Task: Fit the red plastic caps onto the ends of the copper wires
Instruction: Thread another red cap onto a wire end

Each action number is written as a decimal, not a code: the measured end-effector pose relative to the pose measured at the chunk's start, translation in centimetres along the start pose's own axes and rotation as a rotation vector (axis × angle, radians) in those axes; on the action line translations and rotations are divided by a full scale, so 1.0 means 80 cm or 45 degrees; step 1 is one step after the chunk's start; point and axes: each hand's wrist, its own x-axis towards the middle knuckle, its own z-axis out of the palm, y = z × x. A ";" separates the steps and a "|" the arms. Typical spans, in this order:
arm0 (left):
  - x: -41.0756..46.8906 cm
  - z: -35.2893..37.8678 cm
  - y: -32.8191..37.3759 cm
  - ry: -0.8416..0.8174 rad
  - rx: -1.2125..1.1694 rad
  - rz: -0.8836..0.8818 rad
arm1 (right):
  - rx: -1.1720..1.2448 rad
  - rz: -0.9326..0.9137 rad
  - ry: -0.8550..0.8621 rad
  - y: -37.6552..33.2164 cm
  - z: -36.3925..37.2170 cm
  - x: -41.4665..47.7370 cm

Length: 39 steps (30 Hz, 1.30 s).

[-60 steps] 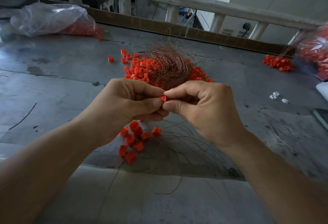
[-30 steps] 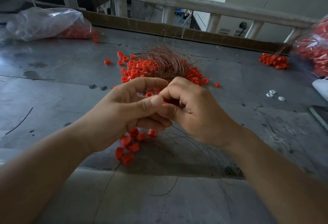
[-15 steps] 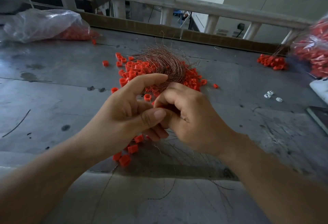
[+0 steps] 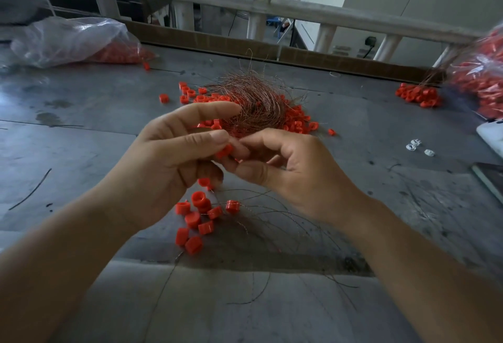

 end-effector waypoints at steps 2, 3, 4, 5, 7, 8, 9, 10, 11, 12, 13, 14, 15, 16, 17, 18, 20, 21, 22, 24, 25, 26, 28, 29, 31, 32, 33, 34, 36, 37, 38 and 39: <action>0.001 -0.001 0.000 0.023 -0.021 0.009 | -0.024 -0.016 0.044 0.000 -0.002 0.000; 0.002 -0.001 0.000 0.041 -0.018 0.000 | -0.045 -0.016 0.068 0.000 -0.003 0.000; 0.003 -0.001 0.000 0.063 -0.012 -0.012 | -0.061 -0.008 0.089 -0.001 -0.004 0.000; 0.003 -0.001 0.000 0.074 -0.006 -0.020 | -0.077 0.003 0.109 -0.001 -0.005 0.000; 0.003 -0.002 0.003 0.096 0.006 -0.006 | -0.160 0.015 0.157 -0.003 -0.009 -0.001; 0.003 -0.003 0.004 0.111 0.029 0.010 | -0.214 0.021 0.181 -0.004 -0.011 -0.001; 0.003 -0.004 0.005 0.134 0.071 0.026 | -0.259 0.026 0.192 -0.005 -0.012 -0.001; 0.003 -0.004 0.006 0.171 0.140 0.043 | -0.291 0.032 0.193 -0.006 -0.013 -0.001; 0.003 -0.004 0.006 0.217 0.218 0.053 | -0.311 0.039 0.186 -0.007 -0.014 -0.001; 0.003 -0.004 0.006 0.263 0.297 0.060 | -0.330 0.047 0.177 -0.008 -0.013 -0.001; 0.003 -0.002 0.006 0.314 0.353 0.060 | -0.352 0.057 0.163 -0.007 -0.012 -0.002; 0.003 -0.002 0.005 0.359 0.406 0.059 | -0.379 0.065 0.143 -0.007 -0.011 -0.002; 0.003 -0.003 0.006 0.410 0.452 0.055 | -0.408 0.073 0.114 -0.006 -0.010 -0.002; 0.004 -0.006 0.005 0.471 0.510 0.055 | -0.437 0.088 0.079 -0.004 -0.010 -0.002; 0.005 -0.010 0.006 0.545 0.544 0.051 | -0.468 0.108 0.035 -0.003 -0.010 -0.002; 0.007 -0.016 0.005 0.623 0.567 0.054 | -0.506 0.129 -0.016 -0.002 -0.009 -0.002; 0.012 -0.026 0.002 0.777 0.643 0.052 | -0.600 0.161 -0.142 0.001 -0.007 -0.002; 0.014 -0.030 0.000 0.831 0.707 0.044 | -0.646 0.170 -0.202 0.002 -0.006 -0.002; 0.016 -0.033 -0.004 0.862 0.794 0.039 | -0.684 0.174 -0.246 0.004 -0.005 -0.003; 0.019 -0.034 -0.011 0.878 0.992 0.012 | -0.700 0.185 -0.270 0.007 -0.006 -0.003; 0.019 -0.034 -0.014 0.881 1.118 -0.008 | -0.685 0.189 -0.258 0.008 -0.007 -0.003; 0.020 -0.035 -0.016 0.876 1.271 -0.024 | -0.668 0.190 -0.242 0.008 -0.009 -0.003; 0.022 -0.039 -0.019 0.831 1.513 -0.054 | -0.645 0.179 -0.213 0.008 -0.011 -0.004; 0.024 -0.041 -0.020 0.813 1.573 -0.082 | -0.639 0.168 -0.199 0.007 -0.011 -0.004; 0.028 -0.044 -0.021 0.802 1.650 -0.150 | -0.627 0.148 -0.173 0.004 -0.012 -0.005; 0.029 -0.046 -0.023 0.795 1.688 -0.172 | -0.621 0.142 -0.160 0.003 -0.012 -0.005; 0.030 -0.047 -0.024 0.776 1.732 -0.189 | -0.619 0.138 -0.150 0.002 -0.012 -0.005; 0.031 -0.048 -0.027 0.756 1.773 -0.191 | -0.622 0.135 -0.143 0.002 -0.012 -0.005; 0.033 -0.050 -0.031 0.692 1.835 -0.207 | -0.634 0.126 -0.138 0.001 -0.011 -0.005; 0.034 -0.051 -0.034 0.659 1.867 -0.230 | -0.639 0.123 -0.138 0.001 -0.011 -0.005; 0.034 -0.052 -0.036 0.628 1.905 -0.243 | -0.643 0.121 -0.136 0.001 -0.011 -0.005; 0.035 -0.053 -0.038 0.603 1.934 -0.238 | -0.647 0.120 -0.132 0.000 -0.011 -0.005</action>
